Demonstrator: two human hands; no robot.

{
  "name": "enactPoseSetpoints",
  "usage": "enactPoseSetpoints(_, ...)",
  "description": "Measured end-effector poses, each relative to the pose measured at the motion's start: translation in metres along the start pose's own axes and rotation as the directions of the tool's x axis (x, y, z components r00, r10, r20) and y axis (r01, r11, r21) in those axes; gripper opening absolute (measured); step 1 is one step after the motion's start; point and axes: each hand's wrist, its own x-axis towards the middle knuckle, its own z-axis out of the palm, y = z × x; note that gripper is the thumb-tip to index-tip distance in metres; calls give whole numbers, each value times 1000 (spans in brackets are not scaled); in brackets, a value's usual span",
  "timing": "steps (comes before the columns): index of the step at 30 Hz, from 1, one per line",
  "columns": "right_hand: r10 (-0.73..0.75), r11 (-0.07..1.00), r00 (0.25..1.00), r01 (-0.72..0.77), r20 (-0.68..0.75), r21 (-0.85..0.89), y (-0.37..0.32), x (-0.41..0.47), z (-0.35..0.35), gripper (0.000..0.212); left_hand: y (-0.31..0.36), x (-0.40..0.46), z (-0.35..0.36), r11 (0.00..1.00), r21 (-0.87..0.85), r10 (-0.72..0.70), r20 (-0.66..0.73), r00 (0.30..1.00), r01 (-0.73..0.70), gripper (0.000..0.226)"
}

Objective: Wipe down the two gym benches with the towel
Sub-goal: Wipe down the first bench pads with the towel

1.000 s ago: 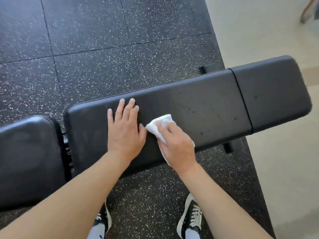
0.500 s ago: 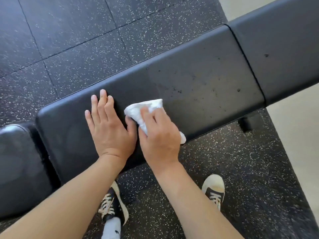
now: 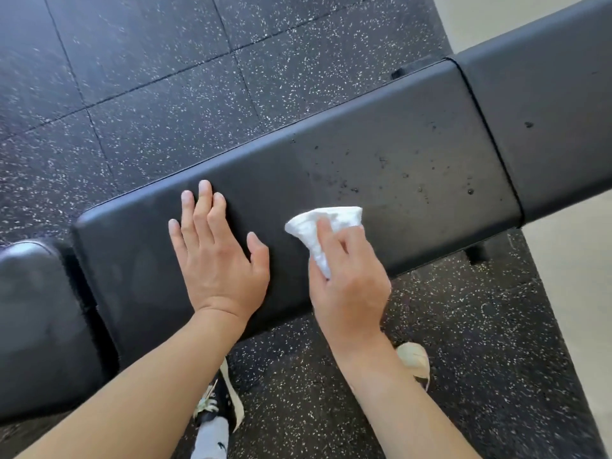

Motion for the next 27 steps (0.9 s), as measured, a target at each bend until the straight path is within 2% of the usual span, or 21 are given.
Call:
enactPoseSetpoints(4,-24,992,999,19,37,121,-58,19,30,33,-1,3,2,1000,-7,-6,-34,999,6,57)
enactPoseSetpoints(6,-104,986,993,96,58,135,-50,17,23,31,-2,2,4,1000,8,4,-20,1000,-4,58)
enactPoseSetpoints(9,-255,966,962,249,101,72,2,1,-4,29,-3,1,3,1000,16,12,1,1000,-12,67)
enactPoseSetpoints(12,-225,974,967,219,124,60,69,-10,-39,38,-2,0,3,1000,4,15,-11,1000,-15,67)
enactPoseSetpoints(15,-223,974,967,219,123,51,87,-6,-48,39,-2,2,4,1000,14,12,-17,1000,-12,68)
enactPoseSetpoints(19,-236,968,971,238,23,-80,46,39,-11,35,-3,1,3,1000,8,8,-5,1000,-8,69)
enactPoseSetpoints(22,-154,981,988,152,-6,-123,6,107,20,27,-3,2,2,1000,18,8,6,1000,-8,70)
enactPoseSetpoints(25,-79,983,996,84,37,-163,-21,167,42,21,-4,1,3,1000,27,13,8,1000,-13,70)
enactPoseSetpoints(27,-76,984,993,90,92,-156,-28,186,49,21,-4,2,3,1000,29,11,2,1000,-11,70)
